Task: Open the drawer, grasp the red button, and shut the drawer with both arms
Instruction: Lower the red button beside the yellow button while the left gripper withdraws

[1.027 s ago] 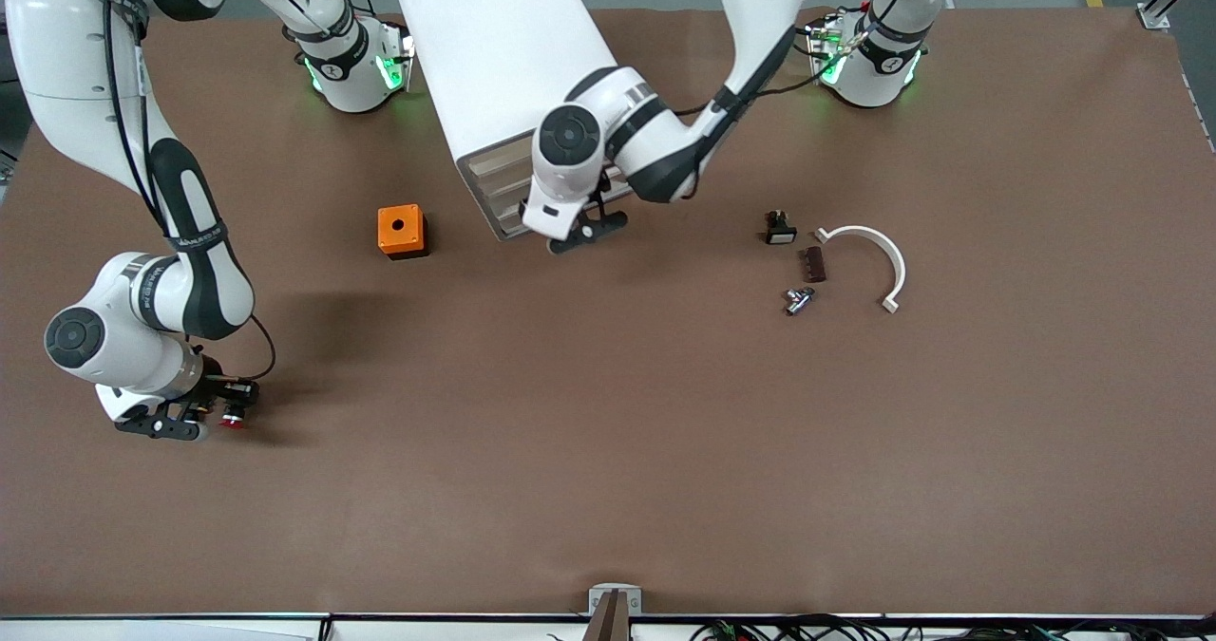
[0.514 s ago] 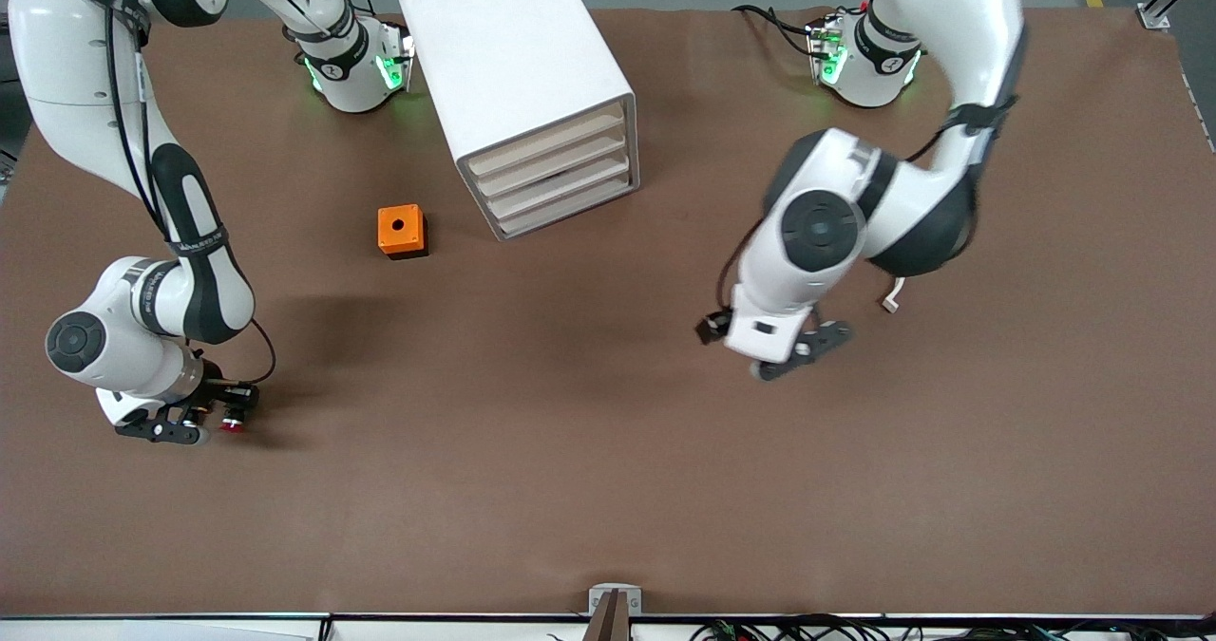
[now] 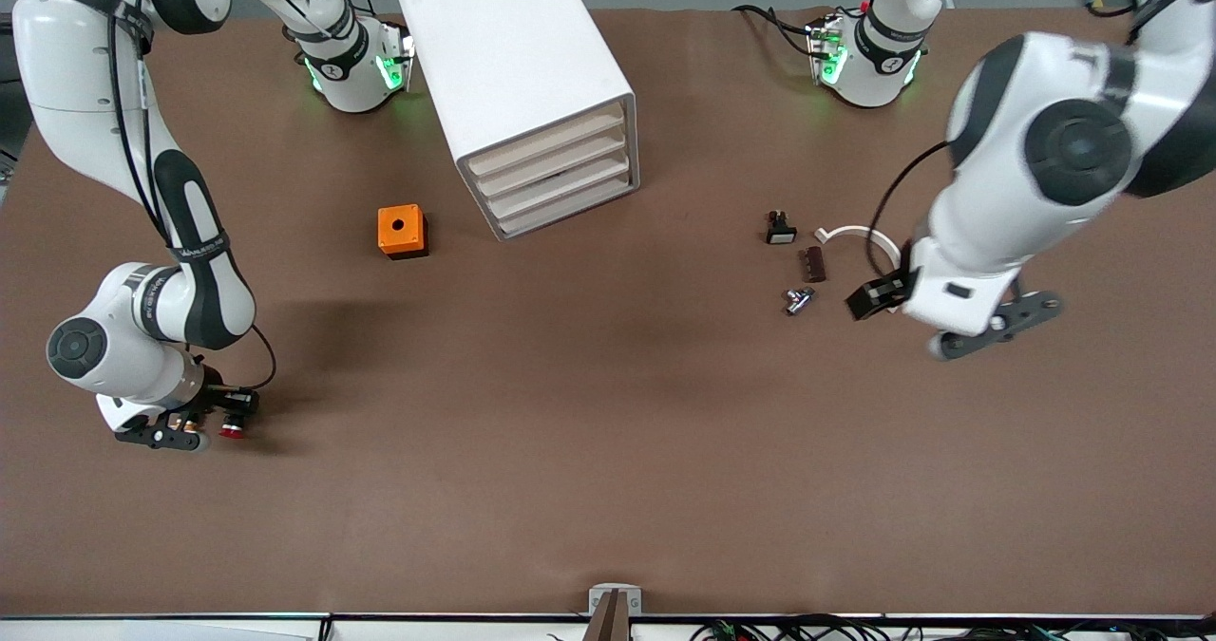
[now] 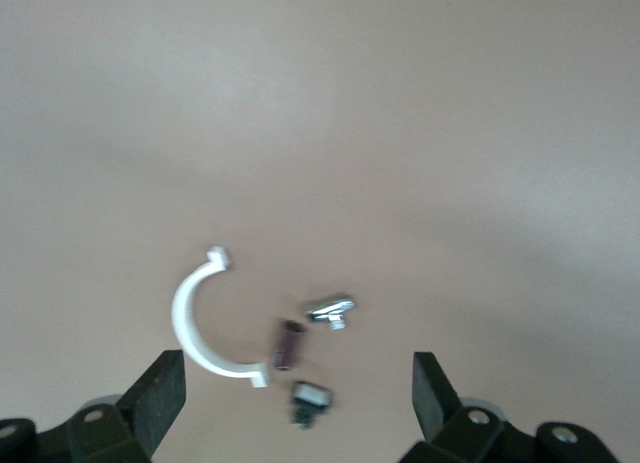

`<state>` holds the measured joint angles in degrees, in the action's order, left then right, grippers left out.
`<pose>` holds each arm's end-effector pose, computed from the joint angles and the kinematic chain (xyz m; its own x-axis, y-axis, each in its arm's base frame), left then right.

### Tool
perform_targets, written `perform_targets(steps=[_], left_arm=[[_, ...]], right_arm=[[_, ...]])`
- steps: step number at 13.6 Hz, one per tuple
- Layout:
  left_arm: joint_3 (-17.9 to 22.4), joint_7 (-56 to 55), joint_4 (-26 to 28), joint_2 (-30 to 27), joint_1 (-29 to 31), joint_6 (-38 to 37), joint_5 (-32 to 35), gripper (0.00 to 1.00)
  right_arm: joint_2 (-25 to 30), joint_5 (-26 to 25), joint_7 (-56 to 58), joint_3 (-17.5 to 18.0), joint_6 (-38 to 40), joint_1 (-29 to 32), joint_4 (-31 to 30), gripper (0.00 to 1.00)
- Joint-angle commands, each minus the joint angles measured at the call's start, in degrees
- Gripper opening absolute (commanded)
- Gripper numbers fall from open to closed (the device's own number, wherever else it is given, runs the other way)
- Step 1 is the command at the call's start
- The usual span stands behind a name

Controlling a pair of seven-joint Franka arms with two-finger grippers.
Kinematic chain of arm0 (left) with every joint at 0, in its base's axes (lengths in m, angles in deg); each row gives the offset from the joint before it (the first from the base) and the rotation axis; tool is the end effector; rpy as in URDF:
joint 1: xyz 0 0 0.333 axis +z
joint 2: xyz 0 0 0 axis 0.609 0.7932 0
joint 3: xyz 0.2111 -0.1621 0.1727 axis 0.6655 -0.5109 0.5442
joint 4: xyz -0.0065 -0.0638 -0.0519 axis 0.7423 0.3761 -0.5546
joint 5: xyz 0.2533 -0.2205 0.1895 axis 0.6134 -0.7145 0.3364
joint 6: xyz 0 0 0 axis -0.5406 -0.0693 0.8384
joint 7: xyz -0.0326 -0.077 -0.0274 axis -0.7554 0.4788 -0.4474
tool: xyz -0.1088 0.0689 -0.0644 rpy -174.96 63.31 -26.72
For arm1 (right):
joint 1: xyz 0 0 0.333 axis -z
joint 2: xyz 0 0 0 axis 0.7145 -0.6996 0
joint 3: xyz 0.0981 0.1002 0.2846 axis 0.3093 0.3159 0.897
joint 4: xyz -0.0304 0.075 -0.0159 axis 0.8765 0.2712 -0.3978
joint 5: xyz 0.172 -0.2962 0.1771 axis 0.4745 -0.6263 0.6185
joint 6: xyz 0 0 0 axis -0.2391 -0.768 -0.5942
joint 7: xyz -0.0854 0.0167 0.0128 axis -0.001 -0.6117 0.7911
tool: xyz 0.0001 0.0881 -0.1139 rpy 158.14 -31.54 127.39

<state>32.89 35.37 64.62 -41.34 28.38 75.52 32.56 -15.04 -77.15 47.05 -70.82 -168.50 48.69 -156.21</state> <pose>0.6026 -0.1663 0.5011 0.9452 0.3252 -0.0282 0.3214 -0.9422 -0.0948 0.6693 -0.1084 0.1548 0.9904 -0.1352 0.0290 -0.1365 -0.9894 0.0499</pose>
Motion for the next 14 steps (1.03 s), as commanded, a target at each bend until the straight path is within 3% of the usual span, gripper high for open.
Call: perform_targets(steps=[1, 2, 7, 11, 14], left_arm=[[-1.1, 7.6, 2.0, -5.7, 4.5, -3.1, 0.9, 1.00], [-1.1, 10.7, 2.0, -7.1, 6.0, -3.6, 0.7, 1.00], [-0.4, 23.2, 8.4, -15.8, 10.0, -3.8, -0.4, 1.00], [0.2, 26.2, 14.3, -21.8, 10.5, -2.5, -2.5, 1.00], [1.4, 27.0, 15.2, -23.0, 10.3, -1.9, -4.1, 1.00]], right_arm=[[-1.4, 0.5, 1.6, 0.9, 0.2, 1.1, 1.9, 0.60], [-1.4, 0.7, 1.5, 1.0, 0.2, 1.0, 1.9, 1.00], [-0.5, 0.6, 1.8, 1.0, 1.3, 0.7, 1.9, 1.00], [3.3, 0.6, 1.7, 1.1, 8.4, 0.3, 3.2, 1.00], [6.8, 0.4, 1.8, 1.1, 13.8, 0.3, 4.0, 1.00]])
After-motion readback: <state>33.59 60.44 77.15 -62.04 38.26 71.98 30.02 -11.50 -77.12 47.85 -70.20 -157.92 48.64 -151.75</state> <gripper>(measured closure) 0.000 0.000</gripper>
